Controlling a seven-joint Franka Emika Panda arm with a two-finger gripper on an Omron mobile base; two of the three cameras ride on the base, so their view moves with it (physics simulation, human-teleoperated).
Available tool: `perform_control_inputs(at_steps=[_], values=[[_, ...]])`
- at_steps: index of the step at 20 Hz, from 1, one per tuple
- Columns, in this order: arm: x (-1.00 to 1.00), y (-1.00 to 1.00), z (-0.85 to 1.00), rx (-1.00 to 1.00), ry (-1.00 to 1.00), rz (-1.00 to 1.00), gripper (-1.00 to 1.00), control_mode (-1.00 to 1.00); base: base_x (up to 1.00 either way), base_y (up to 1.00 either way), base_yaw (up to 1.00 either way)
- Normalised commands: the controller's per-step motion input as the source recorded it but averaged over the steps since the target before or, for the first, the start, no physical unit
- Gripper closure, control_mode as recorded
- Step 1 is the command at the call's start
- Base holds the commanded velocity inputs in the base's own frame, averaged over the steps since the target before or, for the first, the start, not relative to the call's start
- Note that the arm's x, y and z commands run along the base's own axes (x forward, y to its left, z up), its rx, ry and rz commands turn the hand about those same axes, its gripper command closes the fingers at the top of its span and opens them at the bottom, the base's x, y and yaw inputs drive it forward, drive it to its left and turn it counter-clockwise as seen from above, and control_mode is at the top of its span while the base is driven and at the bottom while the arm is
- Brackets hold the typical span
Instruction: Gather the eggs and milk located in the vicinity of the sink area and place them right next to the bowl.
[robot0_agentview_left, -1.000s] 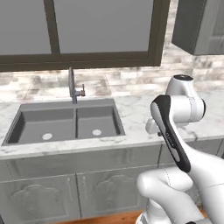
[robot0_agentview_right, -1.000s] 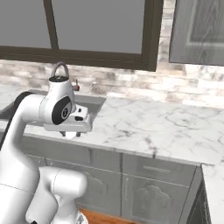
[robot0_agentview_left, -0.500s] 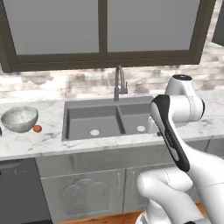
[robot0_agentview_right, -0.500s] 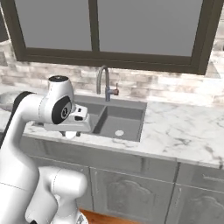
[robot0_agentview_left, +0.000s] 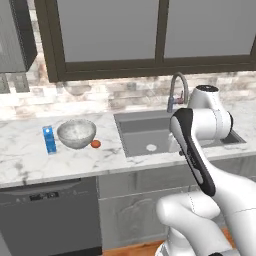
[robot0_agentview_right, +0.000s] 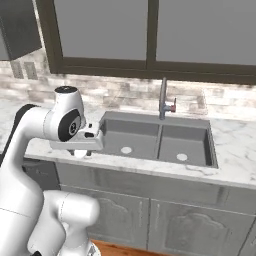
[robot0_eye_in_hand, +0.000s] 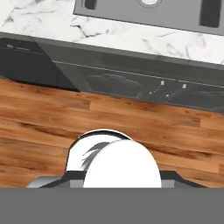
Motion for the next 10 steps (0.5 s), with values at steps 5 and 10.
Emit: perform_control_inputs(at_steps=[5, 10], values=[[0.0, 0.0, 0.0, 0.0, 0.0, 0.0, 1.0, 1.0, 0.16, 0.59, -0.12], [0.0, 0.0, 0.0, 0.0, 0.0, 0.0, 1.0, 1.0, 0.27, 0.23, -0.06]])
